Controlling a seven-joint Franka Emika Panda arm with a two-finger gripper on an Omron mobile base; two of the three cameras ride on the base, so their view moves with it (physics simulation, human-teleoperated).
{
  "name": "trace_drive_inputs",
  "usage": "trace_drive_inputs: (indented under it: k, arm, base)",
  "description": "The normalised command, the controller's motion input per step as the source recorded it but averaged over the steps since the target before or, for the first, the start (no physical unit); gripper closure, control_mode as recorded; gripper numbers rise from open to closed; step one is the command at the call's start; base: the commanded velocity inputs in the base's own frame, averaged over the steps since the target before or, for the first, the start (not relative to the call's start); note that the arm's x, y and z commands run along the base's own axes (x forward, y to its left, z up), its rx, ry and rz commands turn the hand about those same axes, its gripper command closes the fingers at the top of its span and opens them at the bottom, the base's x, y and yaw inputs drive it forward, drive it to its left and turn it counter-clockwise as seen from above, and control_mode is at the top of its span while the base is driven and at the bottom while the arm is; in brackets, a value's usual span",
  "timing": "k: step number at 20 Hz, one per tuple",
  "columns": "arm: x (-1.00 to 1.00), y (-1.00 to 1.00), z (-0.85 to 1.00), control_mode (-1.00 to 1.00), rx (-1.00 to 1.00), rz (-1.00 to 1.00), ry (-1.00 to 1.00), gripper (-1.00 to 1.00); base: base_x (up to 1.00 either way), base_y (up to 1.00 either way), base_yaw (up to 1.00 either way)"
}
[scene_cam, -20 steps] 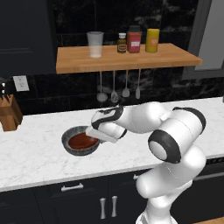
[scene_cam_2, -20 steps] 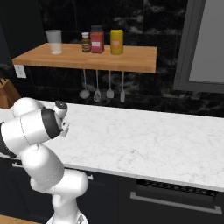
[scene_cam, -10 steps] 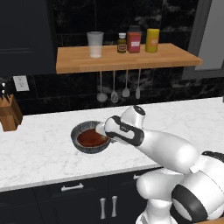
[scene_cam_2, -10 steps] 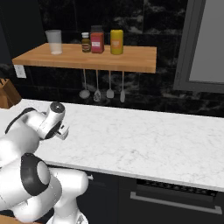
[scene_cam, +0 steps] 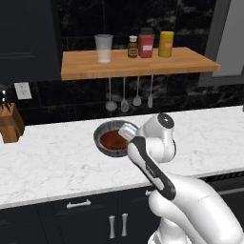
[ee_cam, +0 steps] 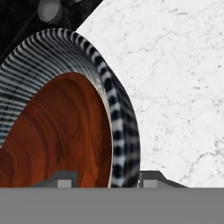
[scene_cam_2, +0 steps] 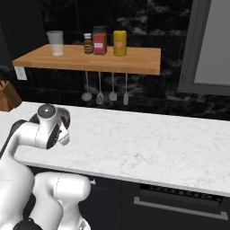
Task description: Pick up the bowls on the counter and stack them on top of one another in the open cabinet. Place the smaller bowl on top of the larger bowl.
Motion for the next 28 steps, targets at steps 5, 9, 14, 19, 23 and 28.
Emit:
trace_drive_inputs:
  k: [5,9,14,19,23,28]
  arm:
    - [-0.25,-0.5,0.74,-1.0,0.0,-0.33,0.01,1.0]
    - [-0.47,-0.53,0.81,-1.0,0.04,-0.25,0.0,1.0]
    - [-0.39,-0.36,0.97,-1.0,0.01,-0.16,0.0,1.0]
    - [-0.23,-0.25,1.0,-1.0,0.0,-0.05,-0.01,1.0]
    - [-0.07,-0.34,1.0,-1.0,0.0,-0.01,-0.02,1.0]
    - [0.0,-0.17,0.89,-1.0,0.0,0.0,-0.01,1.0]
  base:
    - [0.0,0.0,0.0]
    - [0.0,0.0,0.0]
    - [0.0,0.0,0.0]
    - [0.0,0.0,0.0]
    - [0.0,0.0,0.0]
    - [0.0,0.0,0.0]
